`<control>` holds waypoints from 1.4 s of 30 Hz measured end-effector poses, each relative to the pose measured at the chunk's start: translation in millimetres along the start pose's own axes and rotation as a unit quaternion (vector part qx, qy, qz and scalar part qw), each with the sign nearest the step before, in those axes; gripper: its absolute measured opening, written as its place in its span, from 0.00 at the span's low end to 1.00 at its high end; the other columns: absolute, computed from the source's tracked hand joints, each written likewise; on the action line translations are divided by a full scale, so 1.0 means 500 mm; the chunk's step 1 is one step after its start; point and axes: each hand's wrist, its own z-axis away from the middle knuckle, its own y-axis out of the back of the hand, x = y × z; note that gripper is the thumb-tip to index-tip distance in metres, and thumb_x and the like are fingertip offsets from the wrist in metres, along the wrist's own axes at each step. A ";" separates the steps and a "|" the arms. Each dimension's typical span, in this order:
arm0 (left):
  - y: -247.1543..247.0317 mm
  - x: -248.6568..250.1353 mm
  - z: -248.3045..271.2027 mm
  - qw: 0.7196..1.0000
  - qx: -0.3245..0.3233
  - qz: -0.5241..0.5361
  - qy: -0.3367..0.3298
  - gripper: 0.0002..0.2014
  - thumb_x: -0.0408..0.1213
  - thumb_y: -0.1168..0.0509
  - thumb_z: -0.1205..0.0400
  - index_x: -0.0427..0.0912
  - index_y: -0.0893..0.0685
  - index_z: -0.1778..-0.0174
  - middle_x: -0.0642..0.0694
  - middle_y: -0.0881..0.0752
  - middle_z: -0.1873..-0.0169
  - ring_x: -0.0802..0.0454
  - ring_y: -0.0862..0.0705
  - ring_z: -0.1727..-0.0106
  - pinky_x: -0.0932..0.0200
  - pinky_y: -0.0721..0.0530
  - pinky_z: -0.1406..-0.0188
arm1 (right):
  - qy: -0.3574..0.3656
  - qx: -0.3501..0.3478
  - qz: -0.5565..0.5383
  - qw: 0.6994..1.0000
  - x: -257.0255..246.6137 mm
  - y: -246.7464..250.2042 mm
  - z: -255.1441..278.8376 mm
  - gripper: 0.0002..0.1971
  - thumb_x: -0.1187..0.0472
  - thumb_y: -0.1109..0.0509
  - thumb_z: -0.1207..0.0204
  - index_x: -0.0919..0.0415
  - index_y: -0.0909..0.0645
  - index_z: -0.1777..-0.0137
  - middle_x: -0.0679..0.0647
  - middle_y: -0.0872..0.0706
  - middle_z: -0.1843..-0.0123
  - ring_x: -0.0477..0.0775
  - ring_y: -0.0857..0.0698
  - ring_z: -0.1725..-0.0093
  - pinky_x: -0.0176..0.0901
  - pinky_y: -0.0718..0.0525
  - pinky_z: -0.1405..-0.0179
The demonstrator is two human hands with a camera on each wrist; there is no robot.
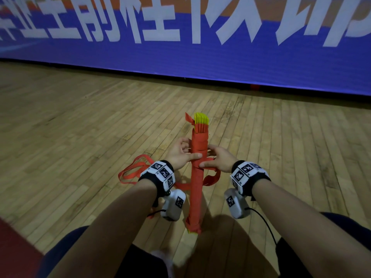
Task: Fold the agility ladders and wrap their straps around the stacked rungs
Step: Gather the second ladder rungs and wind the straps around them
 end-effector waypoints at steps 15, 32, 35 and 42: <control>-0.005 0.009 0.016 0.999 0.046 0.015 -0.003 0.32 0.44 0.15 0.45 0.50 0.26 0.51 0.39 0.13 0.50 0.42 0.11 0.50 0.40 0.14 0.43 | 0.006 -0.007 0.052 0.999 -0.009 -0.017 -0.012 0.34 0.58 0.18 0.35 0.60 0.26 0.30 0.56 0.17 0.37 0.54 0.19 0.37 0.52 0.19 0.37; 0.007 0.008 0.015 1.000 -0.020 0.003 -0.012 0.21 0.26 0.28 0.24 0.37 0.23 0.35 0.41 0.15 0.45 0.49 0.14 0.51 0.62 0.14 0.51 | 0.006 -0.004 0.045 0.999 -0.004 -0.016 -0.011 0.25 0.63 0.20 0.32 0.64 0.20 0.34 0.59 0.13 0.41 0.55 0.15 0.42 0.49 0.20 0.36; 0.004 0.000 0.013 1.000 -0.004 -0.011 -0.014 0.27 0.32 0.21 0.30 0.39 0.23 0.36 0.40 0.14 0.43 0.45 0.13 0.46 0.51 0.14 0.44 | 0.015 0.003 0.073 0.997 -0.008 -0.019 -0.010 0.24 0.62 0.20 0.32 0.62 0.19 0.36 0.57 0.12 0.43 0.54 0.14 0.44 0.42 0.20 0.43; 0.010 -0.007 0.006 0.998 0.053 -0.009 -0.011 0.23 0.32 0.20 0.32 0.41 0.21 0.43 0.34 0.13 0.48 0.38 0.13 0.47 0.39 0.15 0.42 | -0.026 -0.037 0.069 0.997 -0.019 -0.026 -0.007 0.35 0.61 0.19 0.32 0.61 0.34 0.29 0.54 0.21 0.42 0.55 0.18 0.43 0.46 0.18 0.45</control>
